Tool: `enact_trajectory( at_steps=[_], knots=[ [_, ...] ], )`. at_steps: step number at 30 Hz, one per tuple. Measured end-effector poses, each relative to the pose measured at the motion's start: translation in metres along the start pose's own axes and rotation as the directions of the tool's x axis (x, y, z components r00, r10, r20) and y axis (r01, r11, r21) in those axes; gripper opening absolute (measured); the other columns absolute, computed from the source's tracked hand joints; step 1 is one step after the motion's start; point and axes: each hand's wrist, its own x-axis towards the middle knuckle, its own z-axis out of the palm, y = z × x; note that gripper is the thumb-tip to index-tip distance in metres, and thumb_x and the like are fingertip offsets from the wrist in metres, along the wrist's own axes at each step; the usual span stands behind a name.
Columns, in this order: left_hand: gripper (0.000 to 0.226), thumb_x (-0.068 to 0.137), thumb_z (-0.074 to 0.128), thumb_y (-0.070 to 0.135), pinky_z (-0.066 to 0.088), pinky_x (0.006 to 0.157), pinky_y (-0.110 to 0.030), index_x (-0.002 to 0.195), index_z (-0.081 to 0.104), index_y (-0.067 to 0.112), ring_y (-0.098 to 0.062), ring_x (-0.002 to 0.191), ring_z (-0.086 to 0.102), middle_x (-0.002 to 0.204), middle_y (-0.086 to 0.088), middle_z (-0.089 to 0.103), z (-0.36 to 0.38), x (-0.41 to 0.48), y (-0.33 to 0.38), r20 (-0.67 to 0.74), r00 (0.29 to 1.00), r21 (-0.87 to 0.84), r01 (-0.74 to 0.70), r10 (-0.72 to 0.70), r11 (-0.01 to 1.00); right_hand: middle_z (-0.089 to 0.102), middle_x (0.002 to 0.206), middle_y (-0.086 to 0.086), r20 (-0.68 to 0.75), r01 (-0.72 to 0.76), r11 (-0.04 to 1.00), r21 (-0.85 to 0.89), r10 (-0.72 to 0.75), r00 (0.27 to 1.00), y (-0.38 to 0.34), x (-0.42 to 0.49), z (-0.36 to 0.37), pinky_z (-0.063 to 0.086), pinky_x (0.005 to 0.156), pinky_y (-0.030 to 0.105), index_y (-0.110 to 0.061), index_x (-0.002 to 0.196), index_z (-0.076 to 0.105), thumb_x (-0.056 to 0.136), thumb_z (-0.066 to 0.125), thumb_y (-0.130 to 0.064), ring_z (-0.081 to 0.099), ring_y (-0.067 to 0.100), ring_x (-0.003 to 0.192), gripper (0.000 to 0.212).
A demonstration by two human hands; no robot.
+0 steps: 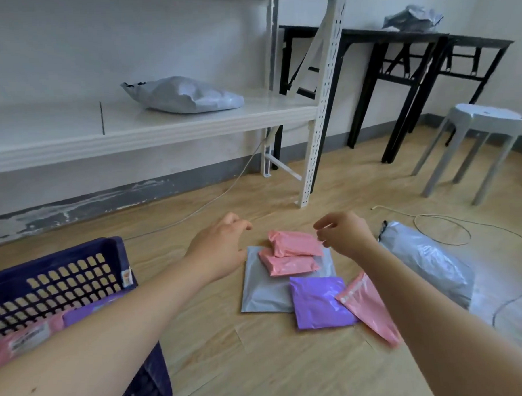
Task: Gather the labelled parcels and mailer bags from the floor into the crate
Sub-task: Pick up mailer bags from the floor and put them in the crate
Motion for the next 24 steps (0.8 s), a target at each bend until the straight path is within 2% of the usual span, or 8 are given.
enact_trajectory(
  at_steps=[2, 4, 8, 11, 15, 19, 21, 24],
  knots=[
    [0.050, 0.087, 0.055, 0.025, 0.041, 0.091, -0.030, 0.136, 0.042, 0.027, -0.022, 0.123, 0.046, 0.140, 0.003, 0.038, 0.028, 0.027, -0.002, 0.052, 0.999, 0.007, 0.000, -0.001, 1.000, 0.067, 0.083, 0.003, 0.002, -0.020, 0.999, -0.037, 0.020, 1.000, 0.018, 0.021, 0.006, 0.050, 0.074, 0.027, -0.020, 0.090, 0.070, 0.081, 0.057, -0.008, 0.067, 0.025, 0.089, 0.020],
    [0.050, 0.086, 0.056, 0.025, 0.041, 0.094, -0.031, 0.135, 0.044, 0.026, -0.024, 0.124, 0.045, 0.138, 0.000, 0.040, 0.058, 0.057, -0.006, 0.099, 0.995, -0.003, 0.004, -0.003, 1.000, 0.070, 0.089, 0.005, 0.030, -0.046, 0.996, -0.073, 0.049, 0.998, 0.041, 0.044, 0.023, 0.052, 0.077, 0.028, -0.022, 0.086, 0.067, 0.081, 0.057, -0.009, 0.068, 0.025, 0.088, 0.018],
    [0.052, 0.083, 0.057, 0.023, 0.041, 0.099, -0.036, 0.134, 0.044, 0.024, -0.026, 0.125, 0.044, 0.135, -0.004, 0.041, 0.118, 0.118, -0.016, 0.165, 0.986, -0.040, 0.003, 0.004, 0.999, 0.069, 0.105, 0.004, 0.035, -0.088, 0.975, -0.203, 0.097, 0.995, 0.084, 0.101, 0.062, 0.046, 0.080, 0.026, -0.020, 0.104, 0.069, 0.082, 0.051, -0.009, 0.062, 0.024, 0.099, 0.030],
    [0.052, 0.082, 0.057, 0.021, 0.041, 0.100, -0.039, 0.133, 0.045, 0.022, -0.029, 0.124, 0.043, 0.134, -0.006, 0.041, 0.167, 0.161, -0.029, 0.200, 0.980, -0.076, 0.013, 0.003, 0.997, 0.066, 0.114, 0.004, 0.060, -0.091, 0.949, -0.302, 0.114, 0.992, 0.110, 0.144, 0.098, 0.045, 0.082, 0.028, -0.021, 0.110, 0.067, 0.082, 0.047, -0.007, 0.059, 0.026, 0.104, 0.036],
    [0.058, 0.079, 0.060, 0.020, 0.042, 0.100, -0.040, 0.135, 0.044, 0.021, -0.030, 0.124, 0.042, 0.135, -0.005, 0.039, 0.215, 0.193, -0.042, 0.245, 0.969, -0.119, 0.048, -0.018, 0.992, 0.063, 0.120, -0.001, 0.122, -0.060, 0.925, -0.376, 0.114, 0.986, 0.137, 0.178, 0.134, 0.044, 0.085, 0.027, -0.025, 0.117, 0.063, 0.085, 0.049, -0.010, 0.058, 0.024, 0.109, 0.038],
    [0.063, 0.079, 0.063, 0.028, 0.038, 0.103, -0.037, 0.137, 0.041, 0.018, -0.031, 0.124, 0.042, 0.137, -0.007, 0.036, 0.256, 0.217, -0.051, 0.295, 0.956, -0.088, 0.033, -0.006, 0.996, 0.058, 0.123, 0.004, 0.120, -0.012, 0.888, -0.461, 0.075, 0.990, 0.154, 0.214, 0.154, 0.044, 0.080, 0.029, -0.022, 0.124, 0.058, 0.085, 0.048, -0.007, 0.057, 0.026, 0.110, 0.044],
    [0.076, 0.077, 0.068, 0.035, 0.034, 0.108, -0.036, 0.143, 0.032, 0.019, -0.032, 0.132, 0.034, 0.144, -0.009, 0.027, 0.280, 0.228, -0.056, 0.354, 0.935, -0.061, 0.017, 0.006, 0.998, 0.055, 0.125, 0.006, 0.117, 0.019, 0.867, -0.498, 0.045, 0.992, 0.162, 0.236, 0.169, 0.045, 0.082, 0.031, -0.020, 0.127, 0.055, 0.081, 0.047, -0.003, 0.055, 0.028, 0.112, 0.049],
    [0.110, 0.070, 0.079, 0.034, 0.026, 0.115, -0.042, 0.151, 0.006, 0.024, -0.034, 0.146, 0.003, 0.157, -0.012, -0.003, 0.311, 0.240, -0.059, 0.514, 0.858, 0.027, -0.005, -0.009, 1.000, 0.046, 0.133, 0.008, 0.164, 0.085, 0.832, -0.548, 0.007, 0.986, 0.175, 0.266, 0.194, 0.043, 0.095, 0.036, -0.017, 0.134, 0.045, 0.080, 0.048, -0.002, 0.043, 0.030, 0.122, 0.056]
  ],
)
